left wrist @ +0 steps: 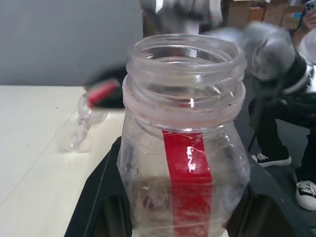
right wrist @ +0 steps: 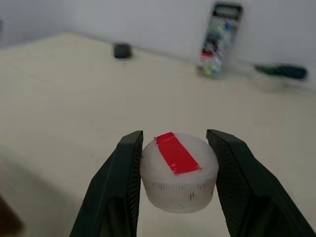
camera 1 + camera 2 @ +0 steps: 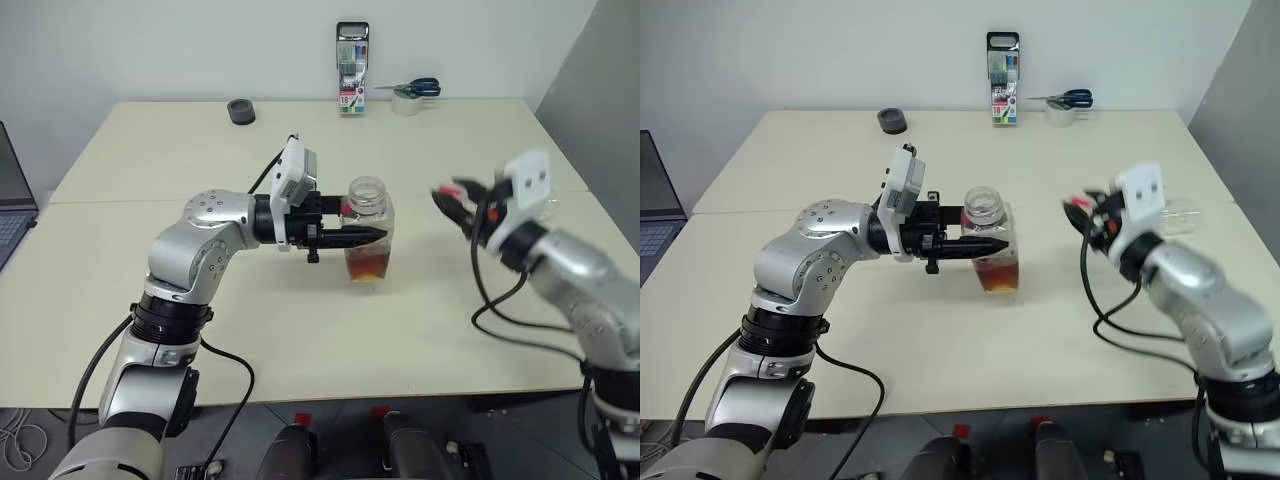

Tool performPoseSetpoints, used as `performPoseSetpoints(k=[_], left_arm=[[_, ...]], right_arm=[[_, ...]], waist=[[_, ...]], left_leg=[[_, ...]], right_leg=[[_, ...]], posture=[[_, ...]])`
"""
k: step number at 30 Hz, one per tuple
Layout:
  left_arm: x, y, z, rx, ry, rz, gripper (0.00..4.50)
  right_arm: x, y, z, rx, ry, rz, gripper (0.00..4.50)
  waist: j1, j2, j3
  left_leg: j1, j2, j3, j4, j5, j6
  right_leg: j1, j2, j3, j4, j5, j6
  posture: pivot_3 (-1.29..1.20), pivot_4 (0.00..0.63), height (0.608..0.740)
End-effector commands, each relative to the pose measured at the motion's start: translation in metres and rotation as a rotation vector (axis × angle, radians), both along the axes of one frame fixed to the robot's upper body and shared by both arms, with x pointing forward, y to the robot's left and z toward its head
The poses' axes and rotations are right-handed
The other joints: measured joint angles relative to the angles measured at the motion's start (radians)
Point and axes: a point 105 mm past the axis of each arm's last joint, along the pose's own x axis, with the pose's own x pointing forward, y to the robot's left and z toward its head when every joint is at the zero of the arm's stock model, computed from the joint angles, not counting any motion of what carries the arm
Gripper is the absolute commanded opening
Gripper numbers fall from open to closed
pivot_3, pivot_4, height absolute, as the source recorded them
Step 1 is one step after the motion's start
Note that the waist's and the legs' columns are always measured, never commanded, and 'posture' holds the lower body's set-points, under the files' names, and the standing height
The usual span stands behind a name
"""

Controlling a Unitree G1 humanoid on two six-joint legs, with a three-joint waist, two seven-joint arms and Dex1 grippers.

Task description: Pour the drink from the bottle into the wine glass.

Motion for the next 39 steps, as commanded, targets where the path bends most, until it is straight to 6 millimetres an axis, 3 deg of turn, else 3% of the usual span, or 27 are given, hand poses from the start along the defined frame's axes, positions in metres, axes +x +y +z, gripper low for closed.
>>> performPoseSetpoints(k=[1,5,11,12,18,21,26,30,33,39], left_arm=[[-0.006,0.001,0.016,-0.027,-0.061,-0.014,1.87],[-0.005,0.0,0.018,-0.025,-0.06,-0.015,1.87],[-0.005,-0.002,0.02,-0.021,-0.065,-0.022,1.87],[-0.005,-0.002,0.021,-0.02,-0.066,-0.023,1.87],[-0.006,0.0,0.021,-0.015,-0.064,-0.019,1.87],[-0.005,0.0,0.02,-0.015,-0.062,-0.015,1.87],[-0.002,0.003,0.02,-0.019,-0.059,0.016,1.87],[0.009,0.013,0.019,-0.042,-0.054,0.12,1.87],[0.025,0.024,0.017,-0.059,-0.062,0.261,1.87],[0.073,0.064,0.024,-0.134,-0.119,0.678,1.87]], right_arm=[[-0.001,-0.015,-0.024,0.007,-0.008,-0.131,1.79],[0.004,-0.022,-0.067,0.105,0.077,-0.256,1.79],[0.015,-0.027,-0.094,0.162,0.133,-0.379,1.79],[0.016,-0.027,-0.095,0.151,0.134,-0.384,2.46],[0.016,-0.022,-0.091,0.14,0.113,-0.342,4.47],[0.015,-0.019,-0.086,0.111,0.1,-0.317,4.47],[0.01,-0.015,-0.068,0.07,0.053,-0.233,4.47],[0.0,-0.013,-0.018,0.02,-0.077,-0.075,4.47],[-0.015,0.015,0.019,-0.003,-0.153,0.171,4.47],[-0.062,0.072,0.051,0.052,-0.073,0.671,4.47]], waist=[[-0.001,0.0,0.0],[-0.009,0.0,0.0],[-0.006,0.0,0.0],[-0.006,0.0,0.0],[-0.005,0.0,0.0],[-0.004,0.0,0.0],[-0.005,0.0,0.0],[-0.004,0.0,0.0],[-0.007,0.0,0.0],[-0.005,0.0,0.0]], left_leg=[[0.0,0.001,0.0,0.0,0.0,0.0],[0.002,0.002,0.001,-0.001,0.0,0.0],[0.003,0.001,0.001,0.0,0.0,0.0],[0.003,0.001,0.001,0.0,0.0,0.0],[0.003,0.001,0.0,0.0,0.0,0.0],[0.003,0.001,0.0,0.0,0.0,0.0],[0.003,0.001,0.0,0.0,0.0,0.0],[0.003,0.001,0.0,0.0,0.0,0.0],[0.003,0.001,0.0,0.0,0.0,0.001],[0.003,0.001,-0.002,0.0,-0.001,0.001]], right_leg=[[0.0,0.0,0.0,0.0,0.0,0.0],[0.0,0.001,0.002,0.001,0.0,0.0],[0.001,0.003,0.002,0.001,0.0,0.0],[0.001,0.003,0.001,0.001,0.0,0.0],[0.002,0.002,0.001,0.001,0.0,0.0],[0.002,0.002,0.001,0.001,0.0,0.0],[0.002,0.002,0.001,0.001,0.0,0.0],[0.001,0.002,0.001,0.001,0.0,0.0],[0.002,0.002,0.001,0.001,0.0,0.0],[0.002,0.002,-0.001,0.001,0.0,0.0]], posture=[[0.0,0.15,0.74],[0.0,0.15,0.74],[0.0,0.15,0.74],[0.0,0.15,0.74],[0.0,0.15,0.74],[0.0,0.15,0.74],[0.0,0.15,0.74],[0.0,0.15,0.74],[0.0,0.15,0.74],[0.0,0.15,0.74]])
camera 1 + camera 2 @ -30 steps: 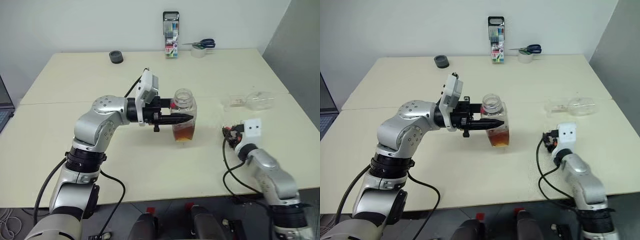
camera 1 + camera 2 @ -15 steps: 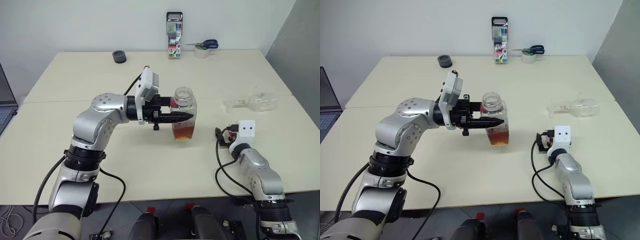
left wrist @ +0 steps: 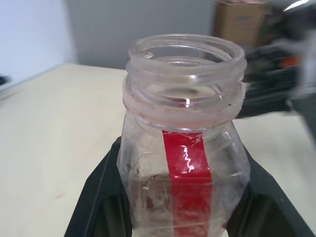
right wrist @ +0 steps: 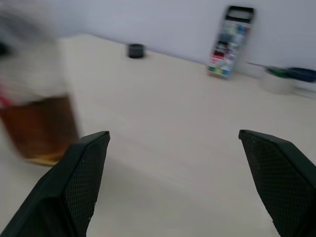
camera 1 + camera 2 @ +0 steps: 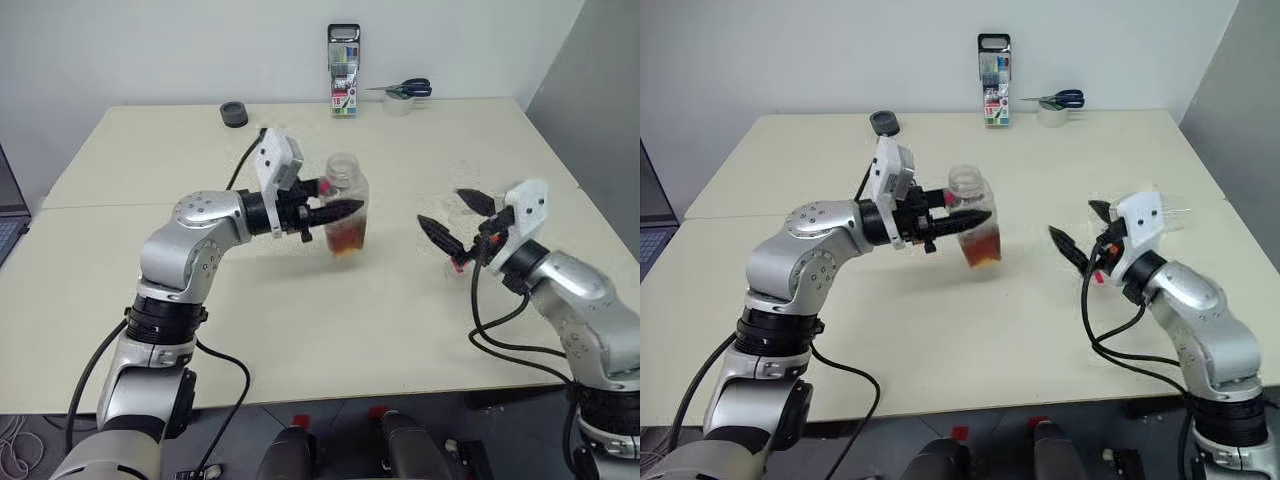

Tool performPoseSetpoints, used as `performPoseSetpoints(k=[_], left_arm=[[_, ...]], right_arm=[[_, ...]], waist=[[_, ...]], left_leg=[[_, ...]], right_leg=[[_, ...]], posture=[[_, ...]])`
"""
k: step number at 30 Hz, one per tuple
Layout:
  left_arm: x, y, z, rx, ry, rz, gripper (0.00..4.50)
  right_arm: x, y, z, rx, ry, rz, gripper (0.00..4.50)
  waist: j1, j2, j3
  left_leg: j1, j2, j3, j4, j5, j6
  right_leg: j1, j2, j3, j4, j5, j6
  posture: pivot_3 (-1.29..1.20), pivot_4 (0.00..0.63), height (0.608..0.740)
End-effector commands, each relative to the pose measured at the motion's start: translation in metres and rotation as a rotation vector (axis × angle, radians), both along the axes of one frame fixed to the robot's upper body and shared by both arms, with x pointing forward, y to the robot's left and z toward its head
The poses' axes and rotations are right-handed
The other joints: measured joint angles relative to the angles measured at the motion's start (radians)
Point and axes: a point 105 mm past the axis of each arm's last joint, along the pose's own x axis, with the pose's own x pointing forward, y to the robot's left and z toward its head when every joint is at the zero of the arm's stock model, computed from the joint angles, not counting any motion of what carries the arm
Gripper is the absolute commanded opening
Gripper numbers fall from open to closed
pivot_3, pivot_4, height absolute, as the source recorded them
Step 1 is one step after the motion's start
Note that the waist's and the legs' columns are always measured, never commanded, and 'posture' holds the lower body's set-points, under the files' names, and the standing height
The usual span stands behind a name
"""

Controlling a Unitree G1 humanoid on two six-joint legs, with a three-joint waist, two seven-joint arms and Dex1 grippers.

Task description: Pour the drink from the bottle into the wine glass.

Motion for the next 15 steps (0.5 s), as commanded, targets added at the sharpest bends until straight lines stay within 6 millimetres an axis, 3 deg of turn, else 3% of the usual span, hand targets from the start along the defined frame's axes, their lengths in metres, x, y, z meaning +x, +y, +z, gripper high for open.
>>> performPoseSetpoints(k=[1,7,12,15], left_arm=[[0.023,0.035,0.023,-0.069,-0.106,0.263,1.87],[0.051,0.108,0.014,-0.083,-0.153,0.752,1.87],[0.05,0.151,0.001,-0.208,-0.102,0.965,1.87],[0.046,0.168,-0.013,-0.235,-0.08,1.023,1.87]], right_arm=[[-0.03,0.031,0.023,0.008,0.007,0.275,4.47],[-0.031,0.056,0.056,0.062,-0.023,0.407,4.47],[-0.032,0.066,0.06,0.069,-0.038,0.451,4.47],[-0.031,0.071,0.061,0.071,-0.05,0.461,4.47]], waist=[[0.0,0.0,0.0],[0.003,-0.001,0.0],[0.004,-0.001,0.0],[0.005,-0.001,0.0]], left_leg=[[0.0,0.0,0.0,0.0,0.0,0.0],[-0.001,0.0,-0.001,0.0,0.001,-0.001],[-0.002,-0.001,-0.001,0.0,0.001,-0.002],[-0.003,-0.001,-0.001,0.0,0.001,-0.002]], right_leg=[[0.0,0.0,0.0,0.0,0.0,0.0],[0.0,-0.003,-0.001,-0.001,0.0,0.0],[-0.002,-0.006,-0.001,-0.001,0.0,0.0],[-0.003,-0.007,-0.001,-0.001,0.0,0.0]], posture=[[0.0,0.15,0.74],[0.0,0.15,0.74],[0.0,0.15,0.74],[0.0,0.15,0.74]])
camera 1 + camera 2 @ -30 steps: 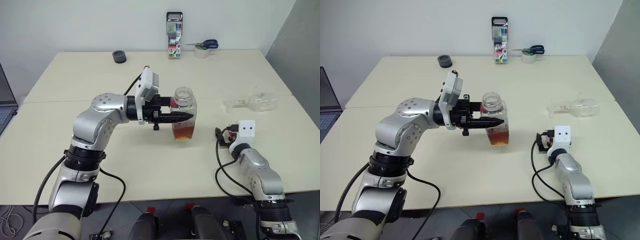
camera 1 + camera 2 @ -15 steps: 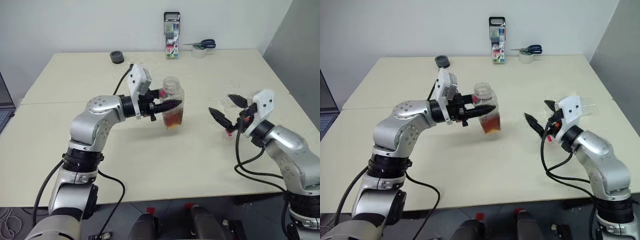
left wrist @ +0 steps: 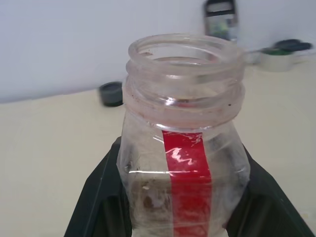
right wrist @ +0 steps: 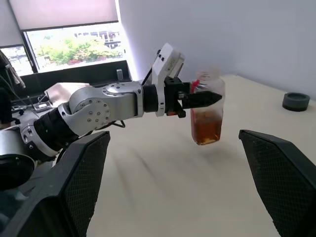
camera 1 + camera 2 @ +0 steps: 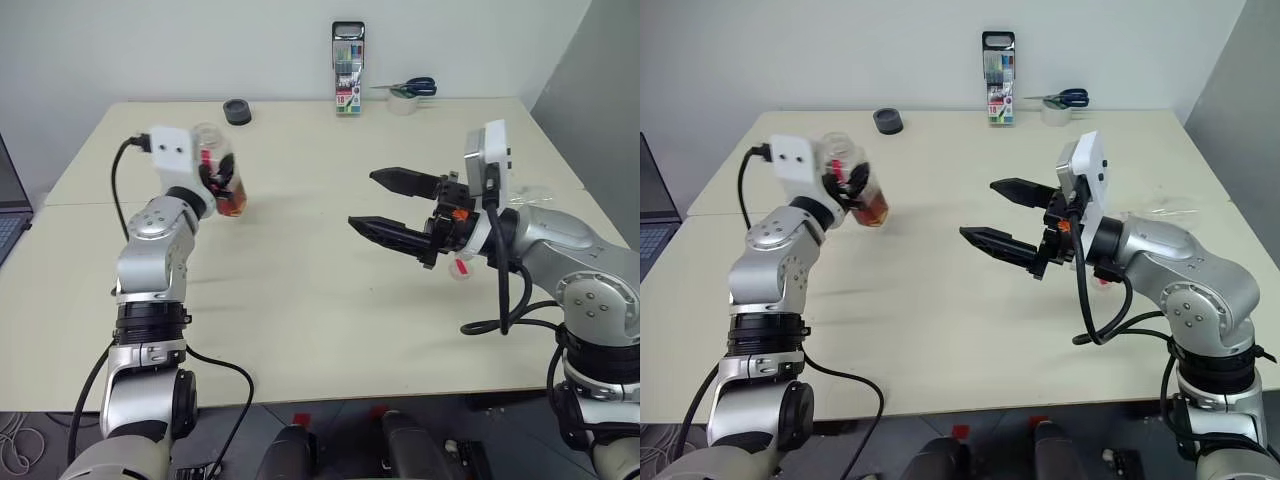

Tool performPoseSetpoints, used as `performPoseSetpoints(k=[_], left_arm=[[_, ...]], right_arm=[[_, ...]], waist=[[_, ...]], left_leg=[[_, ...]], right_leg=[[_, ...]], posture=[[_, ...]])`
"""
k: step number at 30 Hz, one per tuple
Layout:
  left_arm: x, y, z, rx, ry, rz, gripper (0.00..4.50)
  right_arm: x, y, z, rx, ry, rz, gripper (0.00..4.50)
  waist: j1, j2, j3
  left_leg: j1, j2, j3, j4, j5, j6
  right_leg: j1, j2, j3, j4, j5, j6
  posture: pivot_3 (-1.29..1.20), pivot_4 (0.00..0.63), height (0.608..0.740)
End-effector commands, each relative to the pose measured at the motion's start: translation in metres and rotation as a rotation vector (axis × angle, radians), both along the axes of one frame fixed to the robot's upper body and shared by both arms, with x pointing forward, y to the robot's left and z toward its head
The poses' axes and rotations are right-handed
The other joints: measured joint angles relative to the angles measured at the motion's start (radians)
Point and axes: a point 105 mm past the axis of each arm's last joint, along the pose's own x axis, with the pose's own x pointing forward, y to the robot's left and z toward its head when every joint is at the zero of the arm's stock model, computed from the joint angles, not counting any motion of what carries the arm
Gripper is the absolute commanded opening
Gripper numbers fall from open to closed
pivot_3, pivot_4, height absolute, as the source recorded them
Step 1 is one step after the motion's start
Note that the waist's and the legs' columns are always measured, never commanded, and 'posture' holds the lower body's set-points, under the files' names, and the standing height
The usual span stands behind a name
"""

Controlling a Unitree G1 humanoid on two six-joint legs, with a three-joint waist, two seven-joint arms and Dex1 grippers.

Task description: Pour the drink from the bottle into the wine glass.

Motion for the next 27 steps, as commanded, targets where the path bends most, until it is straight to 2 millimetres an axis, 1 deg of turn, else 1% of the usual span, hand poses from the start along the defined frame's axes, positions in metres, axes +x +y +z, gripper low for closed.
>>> performPoseSetpoints(k=[1,5,8,11,15,17,18,23,24,27], left_arm=[[-0.007,0.018,0.006,-0.043,-0.066,0.064,1.87],[-0.01,0.033,-0.006,-0.049,-0.046,0.099,1.87],[-0.01,0.032,-0.011,-0.062,-0.047,0.068,1.87],[-0.01,0.033,-0.017,-0.118,-0.042,0.051,1.87],[-0.011,0.035,-0.028,-0.09,-0.005,0.049,1.87],[-0.011,0.037,-0.031,-0.084,0.003,0.055,2.54],[-0.011,0.037,-0.032,-0.084,0.005,0.057,2.8],[-0.011,0.037,-0.035,-0.095,0.016,0.058,4.32],[-0.012,0.037,-0.035,-0.094,0.018,0.058,4.43],[-0.015,0.036,-0.038,-0.091,0.024,0.062,4.43]], right_arm=[[-0.006,0.005,0.012,0.021,-0.065,0.034,4.47],[-0.007,0.008,0.01,0.02,-0.063,0.051,4.47],[-0.007,0.009,0.011,0.024,-0.065,0.053,4.47],[-0.008,0.011,0.01,0.029,-0.063,0.054,4.47],[-0.01,0.012,0.009,0.028,-0.062,0.055,4.47],[-0.01,0.011,0.009,0.029,-0.064,0.049,4.5],[-0.01,0.011,0.009,0.03,-0.064,0.046,4.5],[-0.008,0.011,0.009,0.033,-0.064,0.028,4.5],[-0.008,0.01,0.009,0.034,-0.064,0.026,4.5],[-0.005,0.008,0.005,0.027,-0.058,0.004,4.5]], waist=[[0.0,0.0,0.0],[0.001,0.0,0.0],[0.001,-0.001,-0.001],[0.001,-0.001,-0.001],[0.0,-0.001,-0.001],[0.0,-0.001,-0.001],[0.0,-0.001,-0.001],[0.0,-0.001,-0.001],[0.0,-0.001,-0.001],[0.0,-0.001,-0.001]], left_leg=[[0.0,0.0,0.0,0.0,0.0,0.0],[0.0,0.0,0.0,0.0,0.0,0.0],[0.0,-0.001,0.0,0.0,0.0,0.0],[0.0,0.0,0.0,0.0,0.0,0.0],[0.0,0.0,0.0,0.0,0.0,0.0],[0.0,0.0,0.0,0.0,0.0,0.0],[0.001,0.0,0.0,0.0,0.0,0.0],[0.001,0.0,0.0,0.0,0.0,0.0],[0.001,0.0,0.0,0.0,0.0,0.0],[0.001,0.0,0.0,0.0,0.0,0.0]], right_leg=[[0.0,0.0,0.0,0.0,0.0,0.0],[0.0,0.0,0.0,0.0,0.0,0.0],[0.0,-0.001,-0.001,0.0,0.0,0.0],[0.0,-0.001,-0.001,0.0,0.0,0.0],[0.0,-0.001,-0.001,0.0,0.0,0.0],[0.0,-0.001,0.0,0.0,0.0,0.0],[0.0,-0.001,0.0,0.001,0.0,0.0],[0.0,-0.001,0.0,0.001,0.0,0.0],[0.0,-0.001,-0.001,0.001,0.0,0.0],[0.0,-0.001,-0.001,0.001,0.0,0.0]], posture=[[0.0,0.15,0.74],[0.0,0.15,0.74],[0.0,0.15,0.74],[0.0,0.15,0.74],[0.0,0.15,0.74],[0.0,0.15,0.74],[0.0,0.15,0.74],[0.0,0.15,0.74],[0.0,0.15,0.74],[0.0,0.15,0.74]])
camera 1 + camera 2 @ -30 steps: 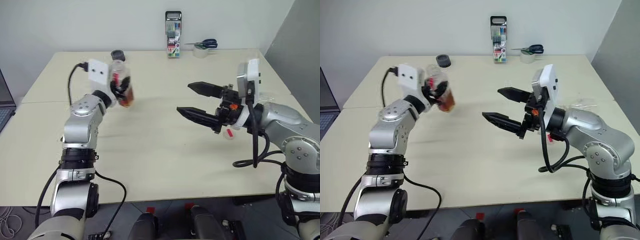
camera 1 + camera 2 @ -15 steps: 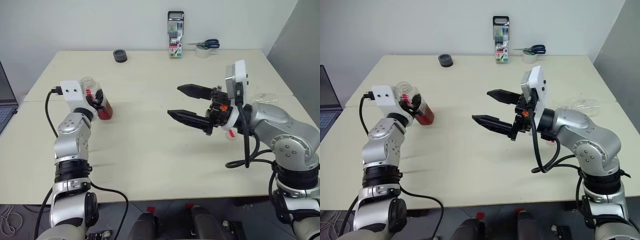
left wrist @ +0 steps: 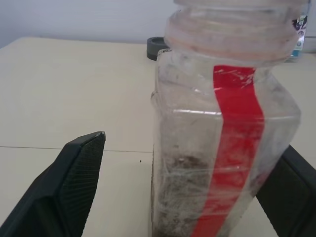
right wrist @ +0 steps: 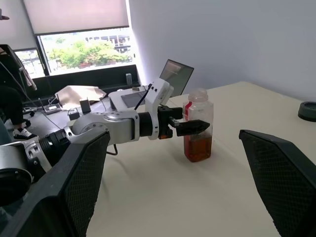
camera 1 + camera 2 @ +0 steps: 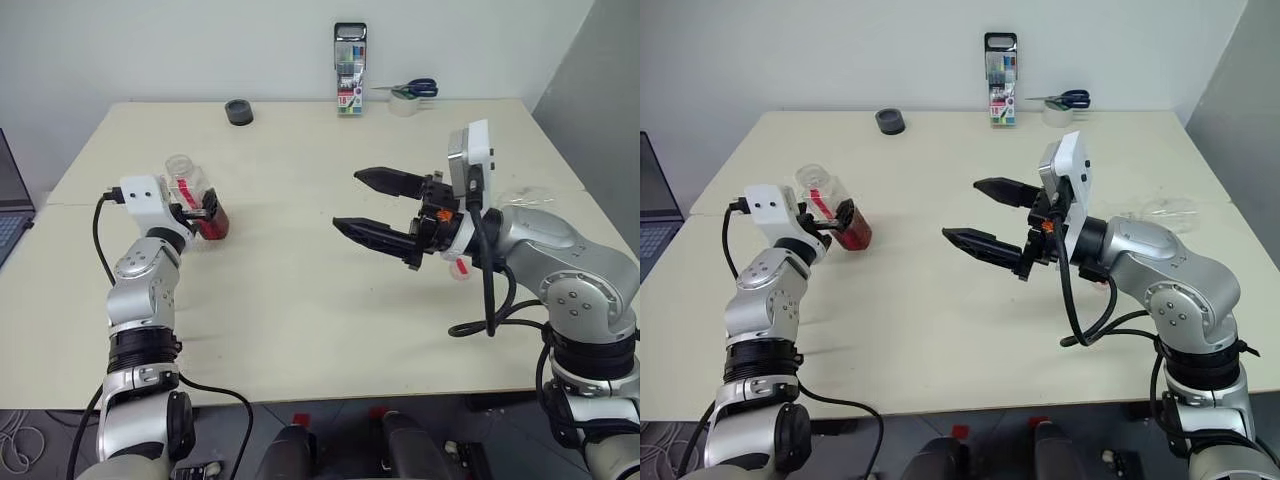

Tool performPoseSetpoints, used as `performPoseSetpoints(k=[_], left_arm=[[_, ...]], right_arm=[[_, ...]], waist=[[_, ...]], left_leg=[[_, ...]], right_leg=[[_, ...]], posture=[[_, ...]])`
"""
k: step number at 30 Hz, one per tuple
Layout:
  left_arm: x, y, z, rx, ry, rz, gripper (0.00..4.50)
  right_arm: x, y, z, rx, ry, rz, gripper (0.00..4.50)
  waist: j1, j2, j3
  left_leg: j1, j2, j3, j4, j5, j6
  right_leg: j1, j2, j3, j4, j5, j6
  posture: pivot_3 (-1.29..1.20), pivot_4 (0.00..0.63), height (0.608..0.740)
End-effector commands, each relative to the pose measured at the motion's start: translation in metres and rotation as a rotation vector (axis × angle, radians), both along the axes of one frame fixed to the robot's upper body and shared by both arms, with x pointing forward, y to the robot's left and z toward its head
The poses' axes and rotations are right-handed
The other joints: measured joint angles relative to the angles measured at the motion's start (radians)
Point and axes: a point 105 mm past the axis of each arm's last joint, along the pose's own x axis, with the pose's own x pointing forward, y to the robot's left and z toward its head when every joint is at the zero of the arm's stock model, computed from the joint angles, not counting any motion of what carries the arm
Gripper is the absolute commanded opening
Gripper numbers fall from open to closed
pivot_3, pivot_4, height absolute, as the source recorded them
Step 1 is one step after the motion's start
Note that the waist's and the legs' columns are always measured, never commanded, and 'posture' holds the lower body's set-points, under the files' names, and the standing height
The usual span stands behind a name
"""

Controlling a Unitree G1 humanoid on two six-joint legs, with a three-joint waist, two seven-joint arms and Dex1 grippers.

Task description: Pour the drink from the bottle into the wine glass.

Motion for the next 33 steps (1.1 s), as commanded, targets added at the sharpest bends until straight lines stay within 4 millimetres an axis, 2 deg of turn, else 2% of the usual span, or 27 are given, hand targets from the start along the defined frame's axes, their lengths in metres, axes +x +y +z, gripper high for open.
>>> performPoseSetpoints(k=[1,4,7,11,14,18,22,25,29,33], left_arm=[[-0.007,0.002,0.009,0.023,-0.026,0.006,4.43],[-0.016,-0.001,-0.001,0.048,0.013,-0.008,4.43],[-0.028,-0.005,-0.013,0.049,0.068,-0.024,4.43],[-0.052,-0.013,-0.03,0.062,0.16,-0.051,4.43],[-0.065,-0.021,-0.035,0.099,0.203,-0.097,4.43],[-0.076,-0.046,-0.024,0.124,0.187,-0.281,4.43],[-0.098,-0.097,-0.002,0.153,0.128,-0.669,4.43],[-0.111,-0.126,0.013,0.162,0.082,-0.899,4.43],[-0.106,-0.158,0.027,0.2,0.045,-1.096,4.43],[-0.107,-0.173,0.033,0.216,0.035,-1.202,4.43]], right_arm=[[-0.003,-0.003,0.001,0.006,-0.04,-0.027,4.5],[-0.001,-0.006,-0.009,0.007,-0.016,-0.073,4.5],[-0.001,-0.013,-0.028,0.012,0.033,-0.14,4.5],[0.007,-0.033,-0.053,-0.014,0.068,-0.32,4.5],[0.013,-0.047,-0.061,-0.001,0.095,-0.429,4.5],[0.021,-0.068,-0.071,-0.013,0.133,-0.572,4.5],[0.027,-0.095,-0.076,0.045,0.195,-0.717,4.5],[0.037,-0.114,-0.082,0.109,0.271,-0.827,4.5],[0.06,-0.15,-0.104,0.36,0.495,-1.029,4.5],[0.076,-0.171,-0.113,0.563,0.636,-1.111,4.5]], waist=[[0.0,0.0,0.0],[0.0,0.0,0.0],[0.0,0.0,0.0],[0.0,-0.001,-0.001],[0.0,-0.001,-0.001],[0.001,-0.001,-0.001],[0.001,-0.001,-0.001],[0.0,-0.001,-0.001],[0.001,-0.001,-0.001],[-0.007,0.0,-0.001]], left_leg=[[0.0,0.0,0.0,0.0,0.0,0.0],[0.0,0.0,0.0,0.0,0.0,0.0],[0.0,0.0,0.0,-0.001,0.0,0.0],[0.0,0.001,0.0,0.0,0.0,0.0],[0.001,0.001,0.0,-0.001,0.0,0.0],[0.001,0.001,-0.001,0.0,0.0,0.0],[0.002,0.001,0.0,0.0,0.0,0.0],[0.002,0.001,0.001,-0.001,0.0,0.0],[0.003,0.001,0.001,0.0,0.0,0.0],[0.004,0.001,0.002,-0.001,0.0,0.0]], right_leg=[[0.0,0.0,0.0,0.0,0.0,0.0],[0.0,0.0,0.001,0.0,0.0,0.0],[0.0,0.0,0.001,0.0,0.0,0.0],[0.0,0.0,0.002,0.0,0.0,0.0],[0.001,0.0,0.002,0.0,0.0,0.0],[0.002,0.0,0.001,0.0,0.0,0.0],[0.002,0.001,0.001,0.0,0.0,0.0],[0.002,0.001,0.001,0.0,0.0,0.0],[0.005,0.006,0.0,0.0,0.0,0.0],[0.004,0.007,0.003,0.001,0.0,-0.001]], posture=[[0.0,0.15,0.74],[0.0,0.15,0.74],[0.0,0.15,0.74],[0.0,0.15,0.74],[0.0,0.15,0.74],[0.0,0.15,0.74],[0.0,0.15,0.74],[0.0,0.15,0.74],[0.0,0.15,0.74],[0.0,0.15,0.74]])
